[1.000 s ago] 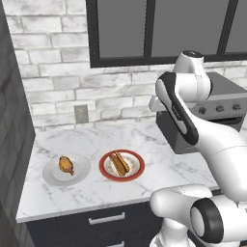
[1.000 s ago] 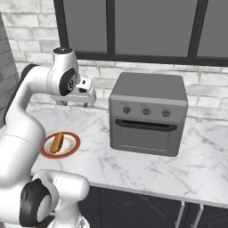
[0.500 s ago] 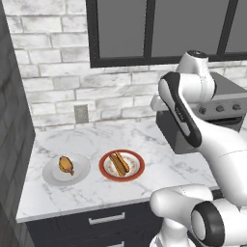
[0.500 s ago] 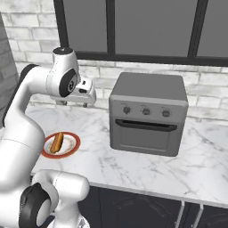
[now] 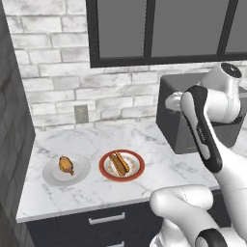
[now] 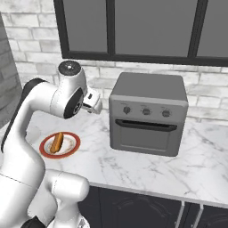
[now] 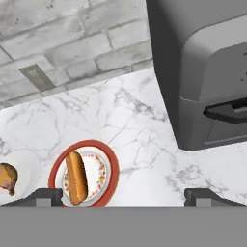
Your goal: Open the toaster oven door. Place the hotdog bun on the top rack in the toaster oven and place the chicken drumstick on the bottom rack.
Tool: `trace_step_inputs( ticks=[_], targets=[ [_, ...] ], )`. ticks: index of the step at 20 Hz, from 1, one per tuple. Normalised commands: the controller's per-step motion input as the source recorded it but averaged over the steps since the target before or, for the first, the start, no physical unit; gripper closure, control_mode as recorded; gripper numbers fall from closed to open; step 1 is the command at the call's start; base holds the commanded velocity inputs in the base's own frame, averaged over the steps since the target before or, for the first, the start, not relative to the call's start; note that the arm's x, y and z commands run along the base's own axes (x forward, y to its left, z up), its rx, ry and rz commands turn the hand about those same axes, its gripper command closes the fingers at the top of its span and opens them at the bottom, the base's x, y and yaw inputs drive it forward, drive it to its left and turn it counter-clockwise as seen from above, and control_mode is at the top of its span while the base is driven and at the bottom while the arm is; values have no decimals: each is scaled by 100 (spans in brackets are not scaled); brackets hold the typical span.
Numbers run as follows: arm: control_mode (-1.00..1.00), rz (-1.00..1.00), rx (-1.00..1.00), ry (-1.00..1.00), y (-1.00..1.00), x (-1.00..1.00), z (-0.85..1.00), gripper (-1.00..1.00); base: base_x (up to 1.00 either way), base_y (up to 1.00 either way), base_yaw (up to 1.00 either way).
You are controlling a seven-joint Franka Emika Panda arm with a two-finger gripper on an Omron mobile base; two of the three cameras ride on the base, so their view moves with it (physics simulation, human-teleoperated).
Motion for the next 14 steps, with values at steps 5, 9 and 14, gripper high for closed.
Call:
trace_step_inputs(
  ticks=[5,9,14],
  targets=[
    [-100,-28,25,-2,-44,-24,1,-100,0,0,0],
    [-100,-24,34,0,-53,-25,0,-100,0,0,0],
    [-100,-19,32,0,-58,-21,0,-100,0,0,0]
  ],
)
